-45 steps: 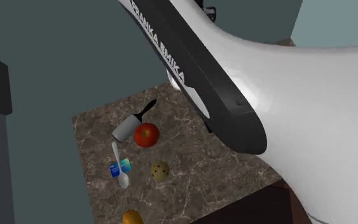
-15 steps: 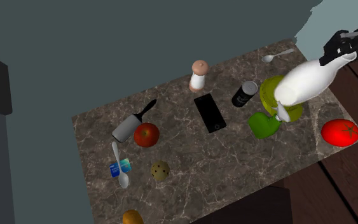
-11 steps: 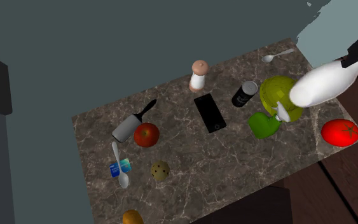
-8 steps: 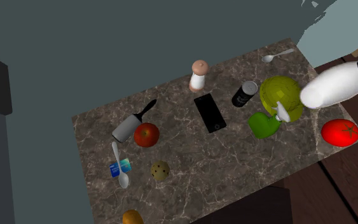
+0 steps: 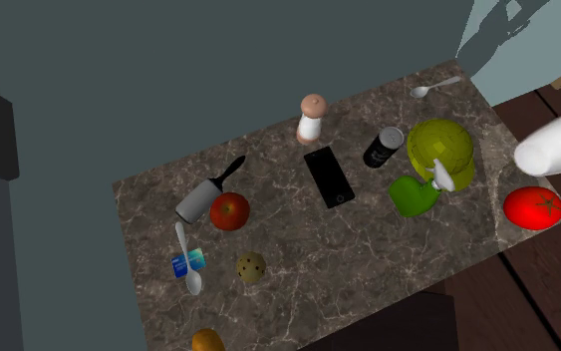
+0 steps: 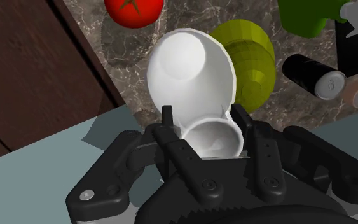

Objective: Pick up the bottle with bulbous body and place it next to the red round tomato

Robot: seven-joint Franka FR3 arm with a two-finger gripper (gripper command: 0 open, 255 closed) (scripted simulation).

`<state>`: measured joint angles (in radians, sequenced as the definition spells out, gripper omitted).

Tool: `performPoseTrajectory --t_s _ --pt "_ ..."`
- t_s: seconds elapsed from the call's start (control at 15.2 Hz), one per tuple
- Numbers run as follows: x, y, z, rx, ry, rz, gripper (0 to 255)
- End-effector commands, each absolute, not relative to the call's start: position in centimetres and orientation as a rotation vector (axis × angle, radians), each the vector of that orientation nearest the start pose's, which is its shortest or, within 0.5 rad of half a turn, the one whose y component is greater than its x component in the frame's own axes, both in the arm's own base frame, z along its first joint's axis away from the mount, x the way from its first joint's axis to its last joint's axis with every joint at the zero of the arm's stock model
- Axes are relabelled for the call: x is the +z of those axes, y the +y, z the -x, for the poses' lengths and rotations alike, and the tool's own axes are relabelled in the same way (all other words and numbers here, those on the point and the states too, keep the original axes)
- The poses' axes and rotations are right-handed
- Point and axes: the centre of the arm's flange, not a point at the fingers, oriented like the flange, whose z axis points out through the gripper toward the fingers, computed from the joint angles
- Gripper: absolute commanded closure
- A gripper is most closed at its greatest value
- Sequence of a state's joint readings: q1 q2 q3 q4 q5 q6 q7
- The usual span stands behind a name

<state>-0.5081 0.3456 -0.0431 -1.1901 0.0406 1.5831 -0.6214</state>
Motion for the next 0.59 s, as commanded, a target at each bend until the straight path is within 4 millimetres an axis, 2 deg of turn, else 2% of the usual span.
performPoseTrajectory --t_s 0.0,0.53 --pt "59.0 -34.6 -56.5 -0.086 -0.117 3.143 255" --pt "54.7 -34.6 -56.5 -0.086 -0.117 3.143 255"
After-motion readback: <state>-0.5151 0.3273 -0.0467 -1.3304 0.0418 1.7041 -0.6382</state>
